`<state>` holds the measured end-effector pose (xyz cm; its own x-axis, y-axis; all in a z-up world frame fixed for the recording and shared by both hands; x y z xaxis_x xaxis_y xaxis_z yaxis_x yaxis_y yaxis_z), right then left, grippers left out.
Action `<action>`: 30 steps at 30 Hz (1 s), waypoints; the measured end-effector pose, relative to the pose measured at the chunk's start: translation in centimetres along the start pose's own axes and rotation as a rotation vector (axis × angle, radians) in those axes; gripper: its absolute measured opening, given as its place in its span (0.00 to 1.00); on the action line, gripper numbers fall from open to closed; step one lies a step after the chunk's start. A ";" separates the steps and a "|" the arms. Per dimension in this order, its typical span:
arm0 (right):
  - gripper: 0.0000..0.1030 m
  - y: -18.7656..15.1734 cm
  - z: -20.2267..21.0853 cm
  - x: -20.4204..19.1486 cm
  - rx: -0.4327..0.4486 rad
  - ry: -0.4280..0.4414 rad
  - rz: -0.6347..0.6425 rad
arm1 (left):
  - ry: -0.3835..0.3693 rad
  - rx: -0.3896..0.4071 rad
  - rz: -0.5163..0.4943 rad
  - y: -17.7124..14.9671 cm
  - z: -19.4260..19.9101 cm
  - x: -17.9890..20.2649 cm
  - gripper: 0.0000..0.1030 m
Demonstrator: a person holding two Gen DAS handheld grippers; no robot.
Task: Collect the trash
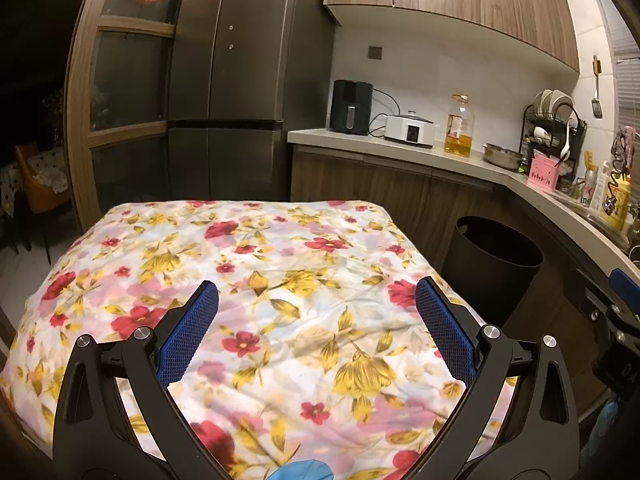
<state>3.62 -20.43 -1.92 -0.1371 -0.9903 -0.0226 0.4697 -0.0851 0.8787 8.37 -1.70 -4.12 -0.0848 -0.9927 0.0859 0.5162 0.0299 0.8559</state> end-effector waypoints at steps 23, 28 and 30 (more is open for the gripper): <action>0.95 -0.3 2.5 -1.2 0.031 0.010 0.017 | -0.032 0.034 -0.004 -0.5 3.4 0.0 0.94; 0.95 -0.3 2.5 -1.2 0.033 0.008 0.013 | -0.033 0.034 -0.005 -0.5 3.4 0.0 0.94; 0.95 -0.3 2.4 -1.2 0.035 0.006 0.011 | -0.035 0.034 -0.006 -0.5 3.4 0.0 0.94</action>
<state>1.51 -18.94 -0.98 -0.1266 -0.9918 -0.0160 0.4406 -0.0707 0.8949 5.21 -1.32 -2.86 -0.1178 -0.9882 0.0981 0.4861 0.0287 0.8734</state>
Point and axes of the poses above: each gripper's, at about its wrist camera, not at the fingertips, and z roughly against the way its jaws point, x to its right, y to its top, the point moved 6 cm from there along -z, roughly the way its jaws point, and after that the axes turned 8 degrees about -x, right-handed, at the moved point
